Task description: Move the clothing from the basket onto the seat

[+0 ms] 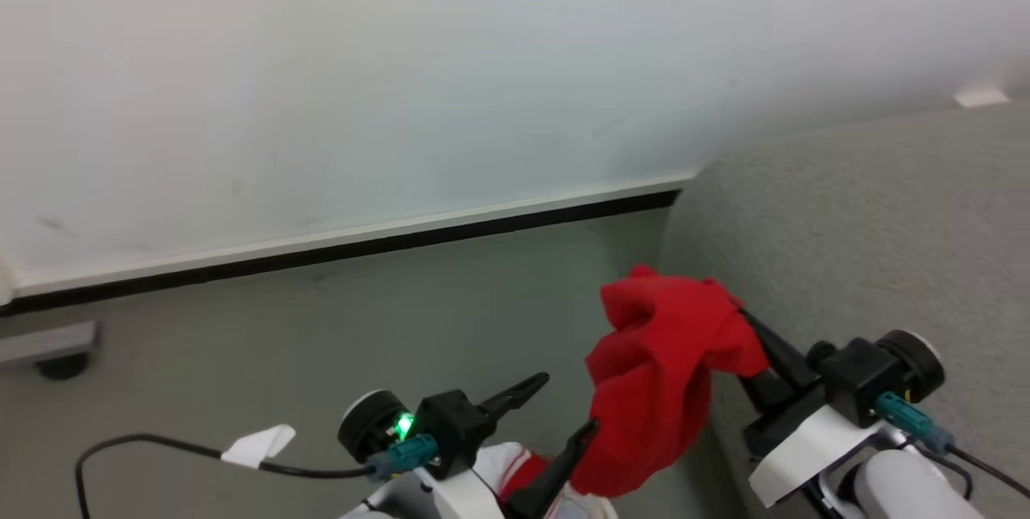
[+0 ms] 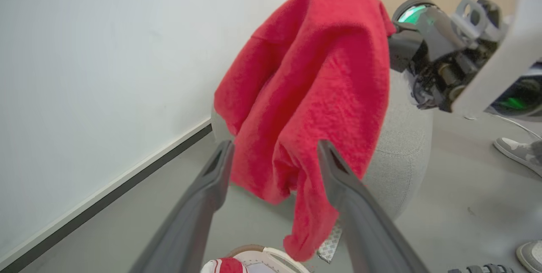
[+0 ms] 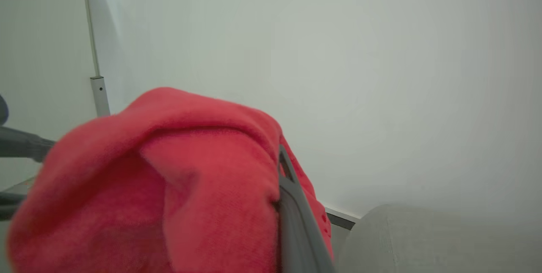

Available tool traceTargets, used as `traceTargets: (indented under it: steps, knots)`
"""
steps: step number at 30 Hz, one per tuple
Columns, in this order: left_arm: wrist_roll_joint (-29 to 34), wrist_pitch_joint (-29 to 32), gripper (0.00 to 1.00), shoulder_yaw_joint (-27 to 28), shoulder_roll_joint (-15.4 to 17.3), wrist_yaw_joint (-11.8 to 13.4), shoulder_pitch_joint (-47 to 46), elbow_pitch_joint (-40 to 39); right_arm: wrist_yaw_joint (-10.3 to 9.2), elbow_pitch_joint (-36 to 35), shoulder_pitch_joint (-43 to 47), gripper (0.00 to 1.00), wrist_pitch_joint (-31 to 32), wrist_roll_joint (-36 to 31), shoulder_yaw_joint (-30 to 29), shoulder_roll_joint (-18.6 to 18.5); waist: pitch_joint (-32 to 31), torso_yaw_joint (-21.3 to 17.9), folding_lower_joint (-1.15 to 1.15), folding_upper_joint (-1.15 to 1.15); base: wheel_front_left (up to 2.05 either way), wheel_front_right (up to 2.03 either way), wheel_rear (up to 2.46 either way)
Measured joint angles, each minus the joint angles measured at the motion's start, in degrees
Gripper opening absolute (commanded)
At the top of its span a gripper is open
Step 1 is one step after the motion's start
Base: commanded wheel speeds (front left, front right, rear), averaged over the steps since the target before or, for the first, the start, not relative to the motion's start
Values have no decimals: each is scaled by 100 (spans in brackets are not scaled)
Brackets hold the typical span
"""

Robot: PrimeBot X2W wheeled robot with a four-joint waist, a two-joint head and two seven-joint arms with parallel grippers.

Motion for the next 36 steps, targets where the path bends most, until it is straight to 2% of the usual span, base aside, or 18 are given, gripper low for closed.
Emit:
traceTargets:
  steps: [8, 15, 21, 26, 29, 30, 31, 32, 36]
  knots:
    - [68, 10, 100, -187, -249, -137, -187, -21, 0, -365, 315, 0, 56, 4, -805, -299, 364, -792, 0, 0, 0, 0, 0]
    - [310, 170, 100, -258, -291, -310, -654, -73, 0, -621, 426, 0, 126, 36, -1610, -339, 1050, -990, 0, 0, 0, 0, 0]
    - [632, 460, 100, -202, -168, -579, -1520, -269, 0, -598, -617, 0, 506, 52, -2603, -321, 2132, -951, 2, 0, 0, 0, 0]
    - [800, 631, 100, -123, -126, -761, -2167, -390, 0, -97, -2003, 0, 825, -54, -3398, -447, 3004, -811, 3, 0, 0, 0, 0]
    - [935, 679, 100, -79, -119, -829, -2443, -424, 0, 435, -2843, 0, 903, -250, -3935, -536, 3506, -691, 3, 0, 0, 0, 0]
    - [935, 679, 100, -79, -119, -829, -2443, -424, 0, 435, -2843, 0, 903, -250, -3935, -536, 3506, -691, 3, 0, 0, 0, 0]
    - [970, 702, 100, -51, -130, -847, -2581, -449, 0, 766, -3232, 0, 898, -526, -4292, -619, 3797, -598, 3, 0, 0, 0, 0]
    - [970, 702, 100, -51, -130, -847, -2581, -449, 0, 766, -3232, 0, 898, -526, -4292, -619, 3797, -598, 3, 0, 0, 0, 0]
    - [991, 695, 100, -7, -157, -839, -2694, -460, 0, 1452, -3671, 0, 824, -1183, -5008, -655, 4235, -356, 3, 0, 0, 0, 0]
